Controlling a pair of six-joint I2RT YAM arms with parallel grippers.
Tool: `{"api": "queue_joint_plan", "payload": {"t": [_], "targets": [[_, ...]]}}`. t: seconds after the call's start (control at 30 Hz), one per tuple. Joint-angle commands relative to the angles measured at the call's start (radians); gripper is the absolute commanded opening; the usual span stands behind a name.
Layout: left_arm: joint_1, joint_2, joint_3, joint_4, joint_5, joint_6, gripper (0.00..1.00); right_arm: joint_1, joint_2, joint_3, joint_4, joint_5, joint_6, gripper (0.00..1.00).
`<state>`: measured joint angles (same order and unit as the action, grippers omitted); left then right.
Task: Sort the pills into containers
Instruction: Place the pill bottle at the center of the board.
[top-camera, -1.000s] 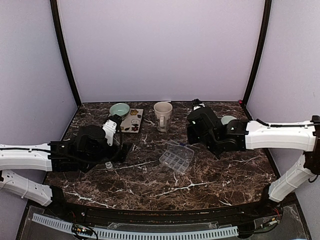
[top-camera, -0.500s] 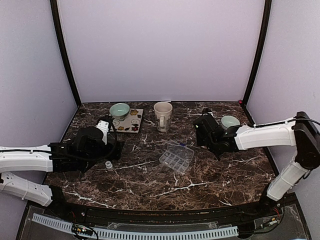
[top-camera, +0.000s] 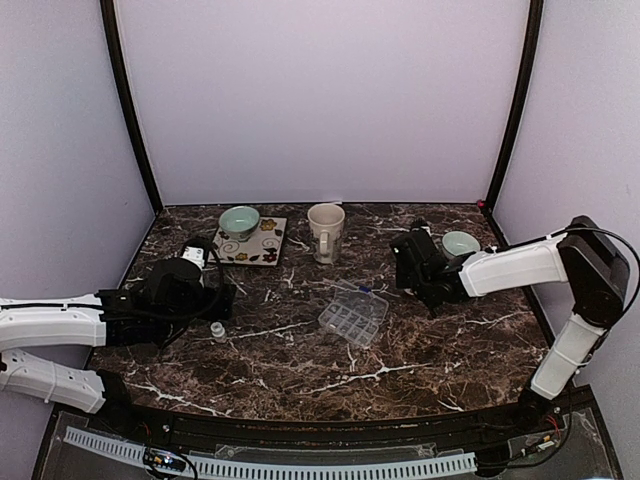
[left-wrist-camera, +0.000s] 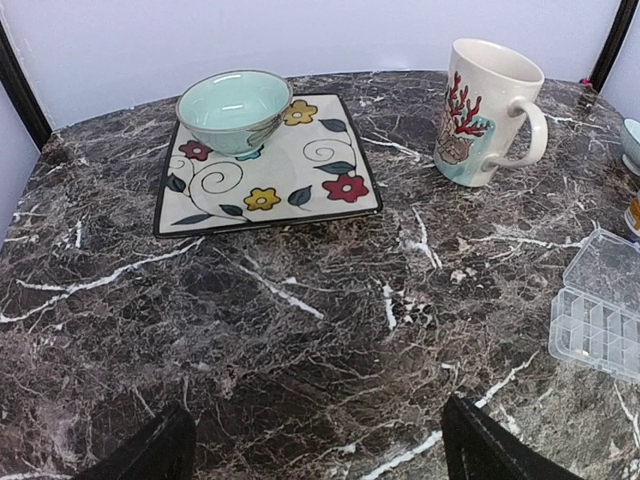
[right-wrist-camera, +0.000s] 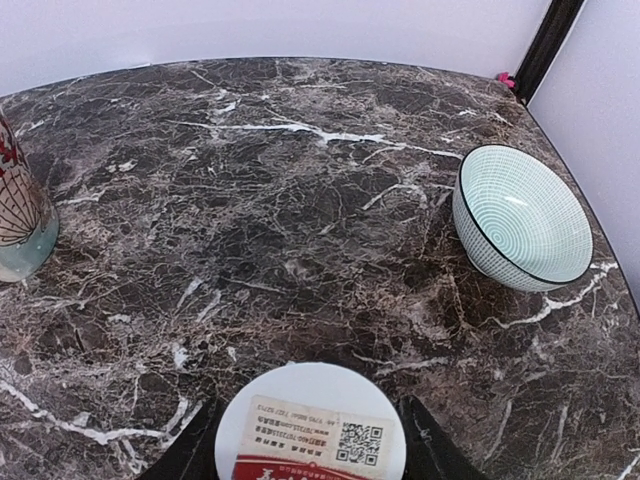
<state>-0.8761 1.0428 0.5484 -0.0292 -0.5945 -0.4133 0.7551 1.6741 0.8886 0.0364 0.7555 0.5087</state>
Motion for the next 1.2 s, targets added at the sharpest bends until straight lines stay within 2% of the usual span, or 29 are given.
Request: {"api": "queue_joint_plan", "payload": {"t": [0.0,0.3,0.53,0.63,0.7,0.87,1.17], "targets": [[0.014,-0.032,-0.026,-0.018,0.001,-0.037,0.88,-0.020,0.003,-0.025,0.095,-0.010,0.034,0.00],[0.025,-0.050,-0.043,-0.023,0.010,-0.060,0.87,-0.033,0.018,-0.053,0.117,-0.024,0.080,0.03],[0.028,-0.064,-0.050,-0.024,0.011,-0.067,0.88,-0.035,0.019,-0.075,0.126,-0.028,0.105,0.09],[0.029,-0.065,-0.053,-0.025,0.012,-0.071,0.88,-0.034,0.019,-0.082,0.127,-0.035,0.112,0.17],[0.029,-0.067,-0.053,-0.024,0.014,-0.071,0.88,-0.034,0.018,-0.087,0.126,-0.038,0.116,0.28],[0.029,-0.067,-0.053,-0.021,0.016,-0.071,0.88,-0.035,0.002,-0.093,0.122,-0.037,0.121,0.46],[0.032,-0.070,-0.051,-0.015,0.022,-0.071,0.88,-0.033,-0.030,-0.088,0.106,-0.041,0.110,0.62]]}}
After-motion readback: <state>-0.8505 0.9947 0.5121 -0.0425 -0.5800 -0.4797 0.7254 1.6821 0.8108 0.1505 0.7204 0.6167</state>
